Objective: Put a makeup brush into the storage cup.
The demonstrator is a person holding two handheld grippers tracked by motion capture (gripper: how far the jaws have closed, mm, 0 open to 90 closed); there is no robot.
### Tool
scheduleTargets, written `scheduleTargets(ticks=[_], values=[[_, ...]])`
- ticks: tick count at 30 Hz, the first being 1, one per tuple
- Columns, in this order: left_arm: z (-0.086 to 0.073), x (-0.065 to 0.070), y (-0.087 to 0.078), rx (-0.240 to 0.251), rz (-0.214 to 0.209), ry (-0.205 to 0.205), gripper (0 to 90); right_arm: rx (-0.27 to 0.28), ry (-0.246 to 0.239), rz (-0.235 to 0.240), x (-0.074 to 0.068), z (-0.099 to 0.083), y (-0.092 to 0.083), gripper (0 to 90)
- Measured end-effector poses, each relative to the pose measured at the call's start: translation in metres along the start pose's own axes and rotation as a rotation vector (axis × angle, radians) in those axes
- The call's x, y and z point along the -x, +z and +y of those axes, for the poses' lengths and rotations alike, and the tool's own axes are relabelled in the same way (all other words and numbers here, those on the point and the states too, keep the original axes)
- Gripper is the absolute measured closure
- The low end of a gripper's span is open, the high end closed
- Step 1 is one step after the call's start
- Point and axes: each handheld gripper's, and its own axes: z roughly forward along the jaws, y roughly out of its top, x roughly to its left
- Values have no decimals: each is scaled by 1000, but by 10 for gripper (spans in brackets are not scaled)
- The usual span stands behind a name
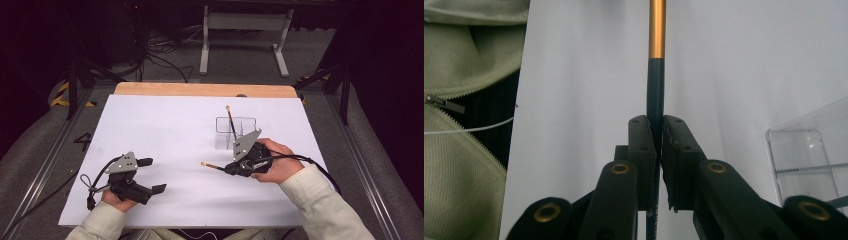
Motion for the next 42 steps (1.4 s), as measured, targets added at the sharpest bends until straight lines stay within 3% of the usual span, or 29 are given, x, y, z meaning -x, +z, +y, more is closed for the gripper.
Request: scheduleTargets(ticks=[14,23,26,27,30,42], values=[[0,-1,0,-2,-1,2,1,111,70,-63,1,-1,-15,837],[0,0,0,-4,-6,-7,1,187,67,-129,1,-3,-20,836],[0,0,1,-2,-6,-7,1,235,68,-160,0,-4,-23,836],[0,0,0,-4,-7,-6,2,278,77,-180,0,-5,-24,836],[0,0,1,-2,-6,-6,2,313,90,-188,0,-7,-26,836],[0,-1,0,-1,-4,2,2,413,149,-232,1,-11,-30,836]])
